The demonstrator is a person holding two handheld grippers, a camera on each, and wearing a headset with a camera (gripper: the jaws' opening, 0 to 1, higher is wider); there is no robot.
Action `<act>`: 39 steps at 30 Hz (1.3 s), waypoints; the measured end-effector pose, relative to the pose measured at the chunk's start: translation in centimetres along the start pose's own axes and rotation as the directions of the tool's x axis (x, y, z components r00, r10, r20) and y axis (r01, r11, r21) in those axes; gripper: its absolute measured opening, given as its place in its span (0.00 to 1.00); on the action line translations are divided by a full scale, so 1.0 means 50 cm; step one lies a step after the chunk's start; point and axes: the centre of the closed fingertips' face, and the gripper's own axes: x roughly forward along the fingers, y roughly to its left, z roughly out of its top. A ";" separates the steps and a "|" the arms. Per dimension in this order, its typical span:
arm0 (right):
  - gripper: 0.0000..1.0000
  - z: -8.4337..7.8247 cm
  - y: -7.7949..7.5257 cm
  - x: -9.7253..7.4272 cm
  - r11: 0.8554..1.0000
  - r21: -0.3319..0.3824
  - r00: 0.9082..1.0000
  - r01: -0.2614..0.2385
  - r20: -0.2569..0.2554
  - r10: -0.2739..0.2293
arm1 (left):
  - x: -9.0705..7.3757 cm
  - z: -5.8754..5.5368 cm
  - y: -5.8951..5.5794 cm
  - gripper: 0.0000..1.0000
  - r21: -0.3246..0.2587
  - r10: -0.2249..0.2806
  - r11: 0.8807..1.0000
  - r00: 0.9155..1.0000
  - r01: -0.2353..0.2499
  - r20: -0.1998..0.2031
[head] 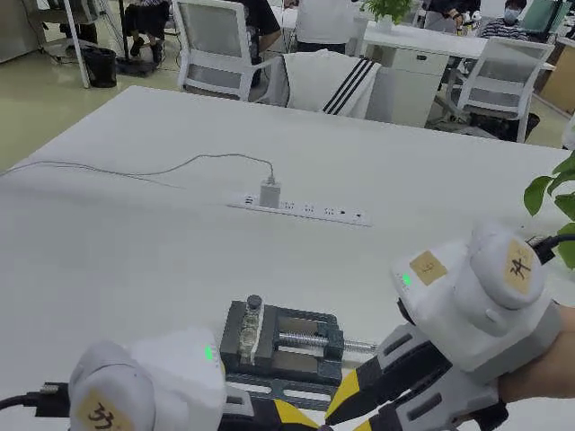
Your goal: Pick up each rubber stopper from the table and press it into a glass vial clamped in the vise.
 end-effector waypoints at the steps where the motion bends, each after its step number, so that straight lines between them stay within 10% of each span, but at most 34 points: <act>1: 0.11 0.001 0.000 0.000 1.000 0.001 1.000 -0.001 0.001 0.001 | 0.001 0.000 0.000 0.05 0.001 0.000 1.000 1.000 0.000 0.001; 39: 0.06 -0.023 0.006 0.008 0.999 0.051 0.995 -0.009 -0.103 0.014 | 0.018 -0.013 -0.015 0.07 0.004 -0.010 1.000 0.999 0.011 -0.050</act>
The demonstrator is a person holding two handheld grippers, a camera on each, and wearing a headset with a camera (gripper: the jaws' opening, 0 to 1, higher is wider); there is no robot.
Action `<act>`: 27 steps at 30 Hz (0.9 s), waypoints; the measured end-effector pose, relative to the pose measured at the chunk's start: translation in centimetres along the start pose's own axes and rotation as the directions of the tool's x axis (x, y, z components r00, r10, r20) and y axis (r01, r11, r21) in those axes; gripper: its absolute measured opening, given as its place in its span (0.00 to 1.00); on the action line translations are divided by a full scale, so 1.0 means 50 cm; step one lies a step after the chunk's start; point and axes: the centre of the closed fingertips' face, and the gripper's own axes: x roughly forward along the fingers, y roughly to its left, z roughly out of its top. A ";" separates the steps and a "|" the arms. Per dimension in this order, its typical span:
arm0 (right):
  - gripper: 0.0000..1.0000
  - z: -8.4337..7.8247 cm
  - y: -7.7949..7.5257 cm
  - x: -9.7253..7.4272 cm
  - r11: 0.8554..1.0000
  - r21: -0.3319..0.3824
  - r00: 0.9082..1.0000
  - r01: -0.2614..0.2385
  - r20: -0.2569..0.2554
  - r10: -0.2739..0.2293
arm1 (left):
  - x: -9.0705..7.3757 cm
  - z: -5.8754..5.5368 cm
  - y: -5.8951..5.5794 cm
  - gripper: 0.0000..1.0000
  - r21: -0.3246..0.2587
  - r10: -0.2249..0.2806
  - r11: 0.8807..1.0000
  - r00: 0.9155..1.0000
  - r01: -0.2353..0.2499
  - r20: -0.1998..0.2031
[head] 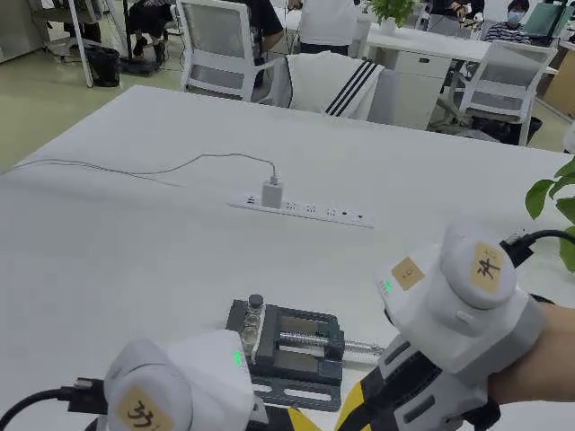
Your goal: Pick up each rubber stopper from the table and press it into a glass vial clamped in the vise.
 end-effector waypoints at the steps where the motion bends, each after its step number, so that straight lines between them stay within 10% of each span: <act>1: 0.06 0.001 0.000 0.000 1.000 0.003 1.000 -0.001 0.002 0.001 | 0.000 0.000 0.001 0.10 0.000 0.004 1.000 1.000 -0.004 0.001; 17: 0.06 -0.015 -0.009 -0.001 1.000 0.017 1.000 0.013 -0.017 -0.012 | -0.019 -0.041 0.058 0.54 -0.023 0.158 0.987 0.987 -0.158 -0.004; 27: 0.06 -0.019 -0.010 0.002 1.000 0.018 1.000 0.012 -0.026 -0.011 | -0.056 -0.063 0.119 0.89 -0.045 0.314 0.949 0.949 -0.313 0.011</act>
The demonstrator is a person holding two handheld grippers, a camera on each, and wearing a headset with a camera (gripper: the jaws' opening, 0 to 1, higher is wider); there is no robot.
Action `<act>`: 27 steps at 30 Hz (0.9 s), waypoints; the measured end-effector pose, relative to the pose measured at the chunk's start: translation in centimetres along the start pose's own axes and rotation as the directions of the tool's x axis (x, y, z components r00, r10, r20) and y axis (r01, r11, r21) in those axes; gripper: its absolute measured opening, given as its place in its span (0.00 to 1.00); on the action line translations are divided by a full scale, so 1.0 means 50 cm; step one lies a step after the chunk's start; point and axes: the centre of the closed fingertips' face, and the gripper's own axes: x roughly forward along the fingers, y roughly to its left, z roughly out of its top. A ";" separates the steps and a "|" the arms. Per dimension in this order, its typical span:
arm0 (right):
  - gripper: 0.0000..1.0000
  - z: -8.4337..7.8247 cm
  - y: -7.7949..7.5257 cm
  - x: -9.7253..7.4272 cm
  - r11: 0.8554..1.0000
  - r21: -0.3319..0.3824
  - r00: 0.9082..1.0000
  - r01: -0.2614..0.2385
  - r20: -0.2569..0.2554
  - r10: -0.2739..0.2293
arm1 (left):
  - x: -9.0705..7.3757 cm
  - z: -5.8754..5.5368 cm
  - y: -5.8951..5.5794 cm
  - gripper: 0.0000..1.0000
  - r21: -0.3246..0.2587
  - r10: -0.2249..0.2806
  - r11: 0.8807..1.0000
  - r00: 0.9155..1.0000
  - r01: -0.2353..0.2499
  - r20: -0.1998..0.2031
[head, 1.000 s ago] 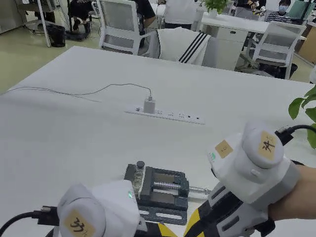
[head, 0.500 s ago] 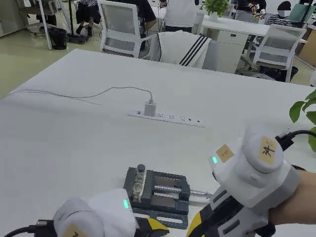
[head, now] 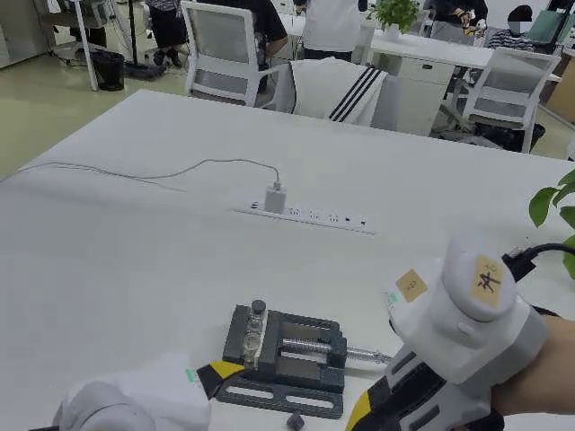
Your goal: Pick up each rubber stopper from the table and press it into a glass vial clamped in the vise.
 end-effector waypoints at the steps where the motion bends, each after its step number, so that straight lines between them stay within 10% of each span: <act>1: 0.06 -0.001 0.000 0.001 1.000 0.000 1.000 0.000 -0.002 0.000 | -0.004 -0.007 0.013 0.93 -0.009 0.029 1.000 1.000 -0.029 -0.009; 14: 0.06 -0.003 -0.008 0.006 1.000 -0.008 1.000 -0.001 -0.013 0.001 | -0.052 -0.051 0.081 0.99 -0.065 0.130 0.989 0.991 -0.131 -0.029; 27: 0.06 -0.003 -0.046 0.006 1.000 -0.026 0.999 0.015 -0.047 -0.016 | -0.088 -0.076 0.100 0.98 -0.080 0.152 0.985 0.987 -0.155 -0.045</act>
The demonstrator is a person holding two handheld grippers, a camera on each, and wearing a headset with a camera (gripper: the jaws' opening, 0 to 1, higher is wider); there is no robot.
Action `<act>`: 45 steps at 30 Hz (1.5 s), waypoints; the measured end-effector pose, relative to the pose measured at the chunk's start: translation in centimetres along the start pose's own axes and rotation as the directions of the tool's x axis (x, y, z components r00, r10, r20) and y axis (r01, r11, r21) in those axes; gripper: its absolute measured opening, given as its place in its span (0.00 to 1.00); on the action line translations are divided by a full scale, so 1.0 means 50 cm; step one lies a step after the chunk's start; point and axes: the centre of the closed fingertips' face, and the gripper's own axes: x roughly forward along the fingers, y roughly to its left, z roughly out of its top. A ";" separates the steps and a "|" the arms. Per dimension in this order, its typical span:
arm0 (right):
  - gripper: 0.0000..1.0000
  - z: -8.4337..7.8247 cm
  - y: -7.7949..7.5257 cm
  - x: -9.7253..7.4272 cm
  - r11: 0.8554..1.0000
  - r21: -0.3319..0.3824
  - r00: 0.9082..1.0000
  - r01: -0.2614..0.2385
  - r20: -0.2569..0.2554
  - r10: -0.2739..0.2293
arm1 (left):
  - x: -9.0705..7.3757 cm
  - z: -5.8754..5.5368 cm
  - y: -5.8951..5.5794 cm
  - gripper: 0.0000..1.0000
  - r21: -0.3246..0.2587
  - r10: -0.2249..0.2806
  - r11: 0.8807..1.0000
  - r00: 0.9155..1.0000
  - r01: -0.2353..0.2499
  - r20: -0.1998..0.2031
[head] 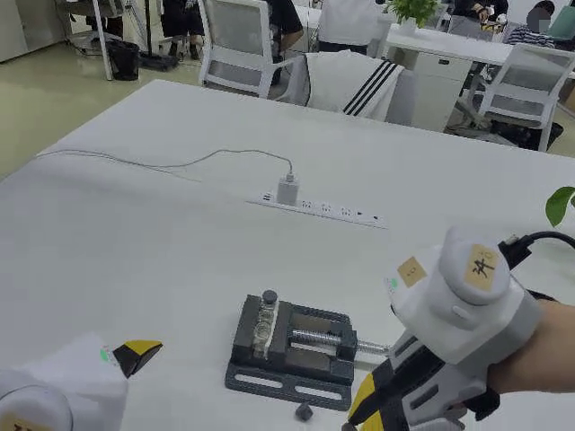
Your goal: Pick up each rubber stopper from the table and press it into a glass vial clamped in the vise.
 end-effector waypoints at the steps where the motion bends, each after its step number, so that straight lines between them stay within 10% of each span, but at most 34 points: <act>1: 0.06 0.000 -0.007 -0.002 1.000 -0.006 1.000 0.006 -0.008 -0.006 | -0.001 -0.001 0.002 0.97 -0.002 0.002 1.000 1.000 -0.002 -0.001; 45: 0.06 0.138 -0.242 0.024 0.950 -0.311 0.964 0.035 -0.240 -0.114 | -0.018 0.003 0.011 0.93 -0.035 0.022 0.999 1.000 -0.022 0.014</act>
